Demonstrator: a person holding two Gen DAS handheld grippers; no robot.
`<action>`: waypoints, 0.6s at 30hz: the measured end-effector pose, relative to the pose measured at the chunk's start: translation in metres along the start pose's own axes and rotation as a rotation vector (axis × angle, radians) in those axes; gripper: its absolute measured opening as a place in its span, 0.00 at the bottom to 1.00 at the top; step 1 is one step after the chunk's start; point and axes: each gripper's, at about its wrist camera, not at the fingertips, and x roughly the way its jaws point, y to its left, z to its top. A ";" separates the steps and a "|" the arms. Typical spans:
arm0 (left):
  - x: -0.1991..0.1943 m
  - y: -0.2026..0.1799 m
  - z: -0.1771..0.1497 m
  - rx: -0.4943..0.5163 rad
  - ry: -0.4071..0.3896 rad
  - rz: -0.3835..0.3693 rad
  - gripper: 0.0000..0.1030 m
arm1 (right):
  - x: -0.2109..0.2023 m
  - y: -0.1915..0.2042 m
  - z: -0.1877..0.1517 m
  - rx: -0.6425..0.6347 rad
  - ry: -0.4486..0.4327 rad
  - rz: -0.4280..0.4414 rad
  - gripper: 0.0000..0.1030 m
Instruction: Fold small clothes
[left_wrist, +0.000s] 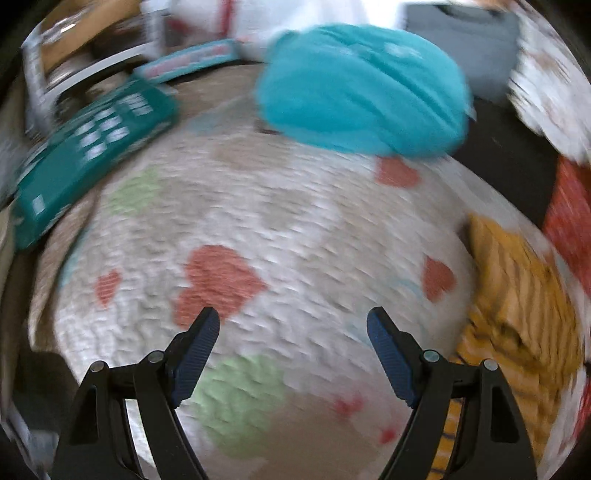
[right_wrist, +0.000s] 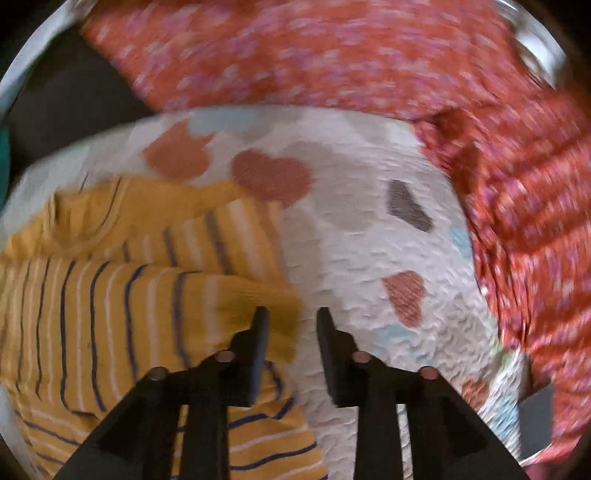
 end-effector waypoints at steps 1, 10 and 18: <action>0.001 -0.010 -0.004 0.035 0.017 -0.026 0.79 | -0.007 -0.008 -0.008 0.013 0.006 0.061 0.31; 0.014 -0.040 -0.078 0.109 0.256 -0.253 0.79 | -0.022 -0.008 -0.065 -0.041 0.061 0.394 0.31; -0.008 -0.057 -0.166 0.346 0.338 -0.285 0.79 | -0.033 -0.056 -0.174 -0.045 0.193 0.412 0.31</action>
